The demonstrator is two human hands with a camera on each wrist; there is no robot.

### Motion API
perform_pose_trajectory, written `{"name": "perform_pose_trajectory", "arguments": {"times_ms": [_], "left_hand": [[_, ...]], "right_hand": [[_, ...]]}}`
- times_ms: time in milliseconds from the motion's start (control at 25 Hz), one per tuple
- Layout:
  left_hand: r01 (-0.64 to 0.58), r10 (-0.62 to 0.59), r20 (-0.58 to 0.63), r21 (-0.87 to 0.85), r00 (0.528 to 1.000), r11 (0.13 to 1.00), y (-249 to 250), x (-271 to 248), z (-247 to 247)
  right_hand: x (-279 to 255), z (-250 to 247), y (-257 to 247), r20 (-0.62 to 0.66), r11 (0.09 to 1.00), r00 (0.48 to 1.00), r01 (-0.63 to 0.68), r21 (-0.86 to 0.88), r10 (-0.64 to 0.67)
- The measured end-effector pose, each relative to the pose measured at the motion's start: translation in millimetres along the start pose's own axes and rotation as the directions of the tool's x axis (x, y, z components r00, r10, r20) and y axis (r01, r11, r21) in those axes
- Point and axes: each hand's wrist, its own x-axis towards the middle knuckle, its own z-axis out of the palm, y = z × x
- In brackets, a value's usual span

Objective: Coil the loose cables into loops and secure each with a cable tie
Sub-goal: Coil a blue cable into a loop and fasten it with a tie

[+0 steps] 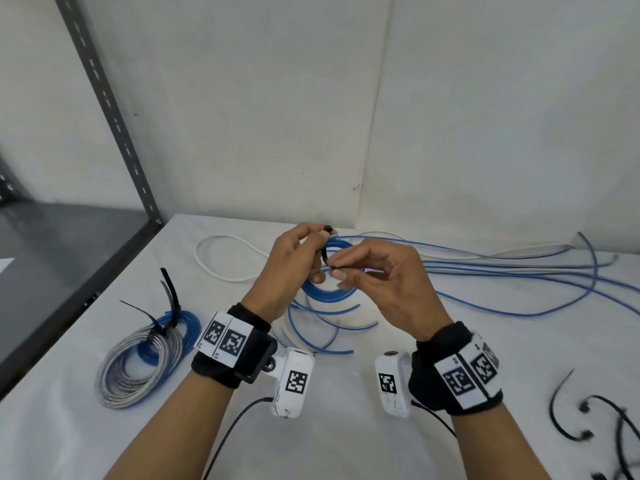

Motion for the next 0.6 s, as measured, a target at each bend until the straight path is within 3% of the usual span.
{"name": "perform_pose_trajectory", "arguments": {"times_ms": [160, 360, 480, 600], "left_hand": [[-0.021, 0.021, 0.014, 0.027, 1.0, 0.999, 0, -1, 1], [-0.16, 0.156, 0.041, 0.106, 0.987, 0.982, 1, -5, 5], [-0.252, 0.252, 0.018, 0.142, 0.968, 0.957, 7, -6, 5], [-0.361, 0.361, 0.039, 0.205, 0.932, 0.91, 10, -10, 5]], "right_hand": [[-3, -6, -7, 0.018, 0.999, 1.0, -0.011, -0.031, 0.011], [-6, 1, -23, -0.092, 0.996, 0.994, 0.057, 0.067, -0.051], [-6, 8, -29, -0.182, 0.985, 0.982, -0.014, 0.174, 0.046], [-6, 13, -31, -0.162, 0.956, 0.967, -0.154, 0.248, 0.198]]}}
